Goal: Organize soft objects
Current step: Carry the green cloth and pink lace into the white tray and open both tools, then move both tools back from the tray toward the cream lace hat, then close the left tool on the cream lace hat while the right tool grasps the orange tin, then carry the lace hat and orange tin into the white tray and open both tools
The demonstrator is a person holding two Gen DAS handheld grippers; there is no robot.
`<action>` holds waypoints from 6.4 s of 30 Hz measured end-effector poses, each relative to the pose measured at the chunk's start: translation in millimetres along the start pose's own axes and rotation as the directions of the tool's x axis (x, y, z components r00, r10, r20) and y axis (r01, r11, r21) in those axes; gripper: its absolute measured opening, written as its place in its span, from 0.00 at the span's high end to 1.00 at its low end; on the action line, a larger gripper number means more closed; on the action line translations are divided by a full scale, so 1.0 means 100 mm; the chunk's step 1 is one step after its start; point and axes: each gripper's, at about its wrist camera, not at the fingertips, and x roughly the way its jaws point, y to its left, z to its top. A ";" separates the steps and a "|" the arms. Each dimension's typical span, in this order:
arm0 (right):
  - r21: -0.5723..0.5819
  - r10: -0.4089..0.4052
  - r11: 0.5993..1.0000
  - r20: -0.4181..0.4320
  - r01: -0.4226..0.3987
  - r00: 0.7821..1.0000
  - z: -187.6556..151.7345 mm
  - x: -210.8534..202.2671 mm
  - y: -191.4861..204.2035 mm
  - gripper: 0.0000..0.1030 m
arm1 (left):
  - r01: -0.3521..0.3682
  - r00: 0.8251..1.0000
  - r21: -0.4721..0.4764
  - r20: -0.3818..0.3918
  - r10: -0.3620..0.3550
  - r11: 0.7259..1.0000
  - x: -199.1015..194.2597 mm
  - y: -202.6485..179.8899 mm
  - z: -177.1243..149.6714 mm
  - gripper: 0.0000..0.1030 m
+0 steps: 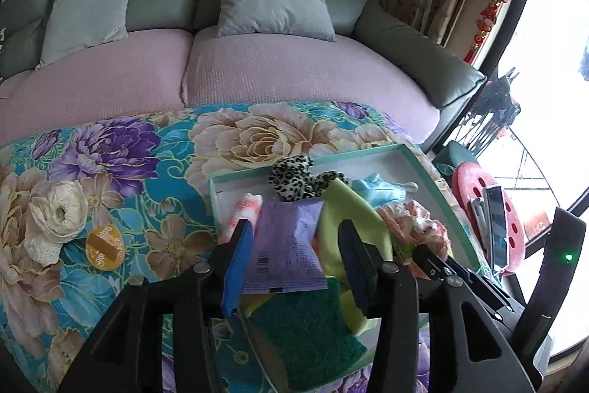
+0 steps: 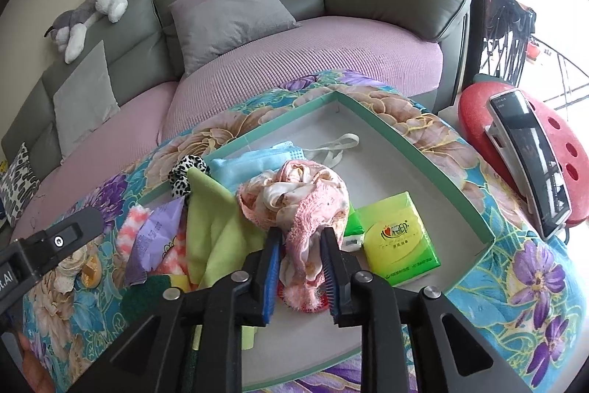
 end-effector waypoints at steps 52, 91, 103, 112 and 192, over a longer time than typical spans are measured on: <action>-0.110 0.052 0.993 0.005 -0.051 0.999 -0.08 -0.08 0.63 0.00 | -0.434 0.901 -0.348 -0.144 0.410 0.831 0.03 1.51 -0.31 0.05; -0.416 0.289 0.852 -0.132 -0.317 0.948 -0.68 0.29 2.29 0.00 | -0.467 0.863 -0.547 -0.110 0.493 0.695 -0.48 2.74 -0.53 0.05; -0.424 0.306 0.829 -0.200 -0.364 0.931 -0.76 0.58 2.67 0.00 | -0.462 0.877 -0.514 -0.141 0.460 0.722 -0.19 2.81 -0.44 0.05; -0.393 0.307 0.836 -0.242 -0.383 0.920 -0.80 0.83 2.74 0.14 | -0.437 0.895 -0.522 -0.171 0.411 0.733 -0.02 2.84 -0.44 0.05; -0.232 0.276 0.938 0.053 -0.257 0.960 -0.43 -0.50 1.08 0.55 | -0.090 0.974 -0.273 0.178 0.142 0.958 -1.09 1.29 -0.26 0.88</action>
